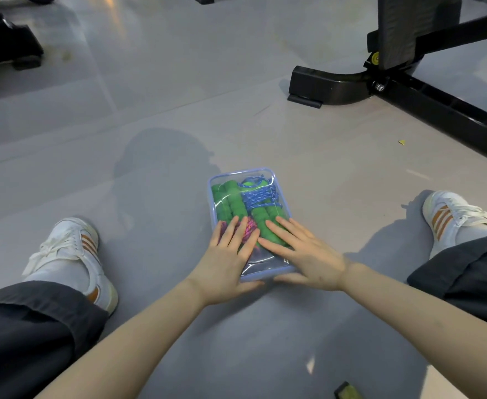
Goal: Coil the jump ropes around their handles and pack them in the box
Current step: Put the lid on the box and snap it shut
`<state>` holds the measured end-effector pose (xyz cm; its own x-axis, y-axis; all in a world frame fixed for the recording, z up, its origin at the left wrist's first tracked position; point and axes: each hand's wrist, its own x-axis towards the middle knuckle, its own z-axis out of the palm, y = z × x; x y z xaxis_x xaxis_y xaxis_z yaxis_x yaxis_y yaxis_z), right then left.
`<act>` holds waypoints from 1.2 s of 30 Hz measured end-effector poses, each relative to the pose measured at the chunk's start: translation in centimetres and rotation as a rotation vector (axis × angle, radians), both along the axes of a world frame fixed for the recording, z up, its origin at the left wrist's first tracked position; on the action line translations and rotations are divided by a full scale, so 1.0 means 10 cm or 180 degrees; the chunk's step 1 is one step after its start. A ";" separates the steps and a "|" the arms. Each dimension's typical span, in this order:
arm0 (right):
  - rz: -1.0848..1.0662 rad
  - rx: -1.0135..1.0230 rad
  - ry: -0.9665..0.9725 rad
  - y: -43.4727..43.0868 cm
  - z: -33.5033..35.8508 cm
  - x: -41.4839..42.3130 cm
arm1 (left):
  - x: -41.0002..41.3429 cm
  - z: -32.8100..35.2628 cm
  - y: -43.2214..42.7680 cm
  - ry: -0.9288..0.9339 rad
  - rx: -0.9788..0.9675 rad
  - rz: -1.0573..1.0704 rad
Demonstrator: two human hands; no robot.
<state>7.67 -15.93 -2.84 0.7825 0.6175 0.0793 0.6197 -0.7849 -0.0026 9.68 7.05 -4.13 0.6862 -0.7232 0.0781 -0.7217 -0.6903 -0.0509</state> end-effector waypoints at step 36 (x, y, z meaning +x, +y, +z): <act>-0.1887 0.0117 -0.0198 -0.31 0.06 -0.68 | -0.19 0.01 -0.50 0.0226 -0.0397 0.0005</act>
